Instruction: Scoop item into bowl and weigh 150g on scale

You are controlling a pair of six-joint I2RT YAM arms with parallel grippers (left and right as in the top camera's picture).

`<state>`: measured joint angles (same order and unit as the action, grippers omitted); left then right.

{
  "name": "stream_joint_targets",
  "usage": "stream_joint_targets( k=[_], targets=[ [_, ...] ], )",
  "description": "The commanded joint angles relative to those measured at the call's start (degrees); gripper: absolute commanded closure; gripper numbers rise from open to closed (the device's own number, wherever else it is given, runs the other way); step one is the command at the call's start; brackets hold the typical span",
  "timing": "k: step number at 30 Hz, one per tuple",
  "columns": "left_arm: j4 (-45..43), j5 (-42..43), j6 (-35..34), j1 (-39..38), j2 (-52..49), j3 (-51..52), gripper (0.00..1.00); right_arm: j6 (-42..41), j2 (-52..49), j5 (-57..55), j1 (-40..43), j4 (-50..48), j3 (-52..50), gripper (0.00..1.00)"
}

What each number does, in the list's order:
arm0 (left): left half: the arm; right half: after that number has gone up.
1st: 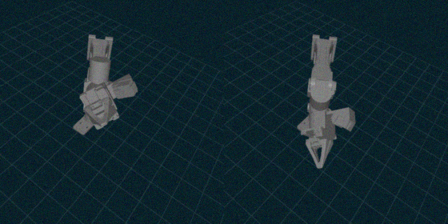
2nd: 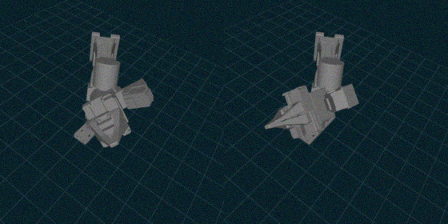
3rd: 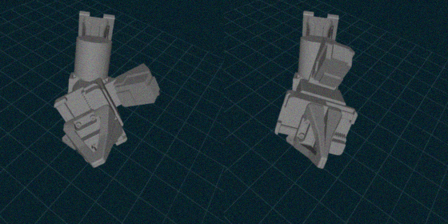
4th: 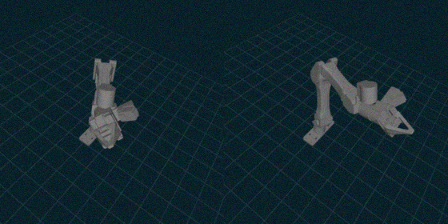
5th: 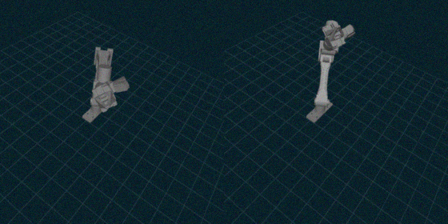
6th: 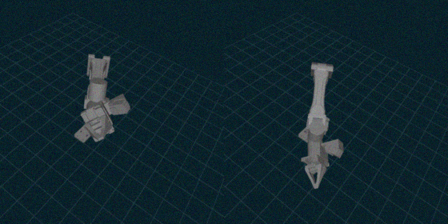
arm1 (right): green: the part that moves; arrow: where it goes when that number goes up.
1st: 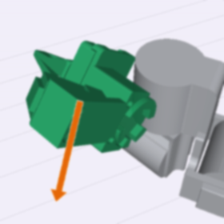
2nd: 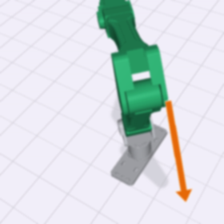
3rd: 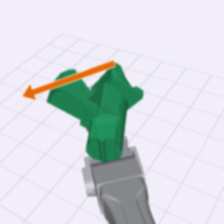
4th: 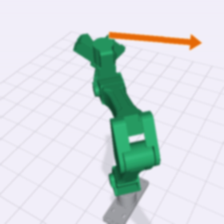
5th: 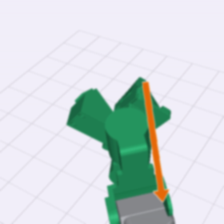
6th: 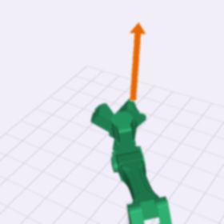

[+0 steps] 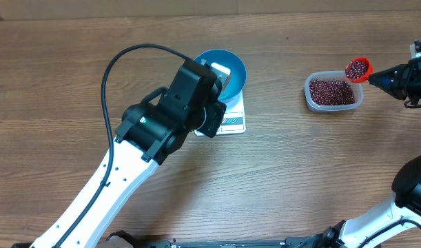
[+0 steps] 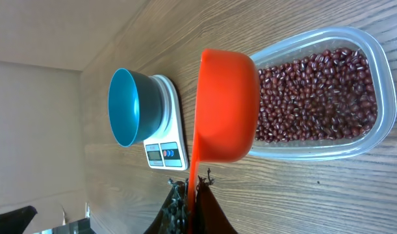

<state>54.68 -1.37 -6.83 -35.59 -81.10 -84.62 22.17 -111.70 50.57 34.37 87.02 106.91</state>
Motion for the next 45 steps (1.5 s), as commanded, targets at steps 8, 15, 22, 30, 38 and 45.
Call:
stream_joint_targets(
  k=[8,15,22,30,38,45],
  targets=[
    [1.51,3.58,5.18,0.63,3.37,4.79,0.95,0.63,1.11,0.42,0.0,0.02,-0.09,0.96],
    [-4.26,11.1,4.68,8.39,14.64,15.19,0.96,0.63,1.11,0.42,0.0,-0.17,-0.09,0.96],
    [-14.49,11.96,4.76,9.66,19.15,29.49,0.9,0.63,1.11,0.42,0.0,-0.13,-0.09,0.96],
    [-17.79,11.93,8.57,9.68,16.04,31.01,0.78,0.63,1.11,0.42,0.0,-0.13,-0.09,0.96],
    [-19.43,11.21,8.59,9.7,12.5,31.01,0.56,0.63,1.11,-0.42,0.0,0.04,-0.09,0.96],
    [-19.43,11.23,8.57,9.7,9.18,31.01,0.0,0.63,1.11,-0.42,0.0,0.07,-0.09,0.96]
  ],
)
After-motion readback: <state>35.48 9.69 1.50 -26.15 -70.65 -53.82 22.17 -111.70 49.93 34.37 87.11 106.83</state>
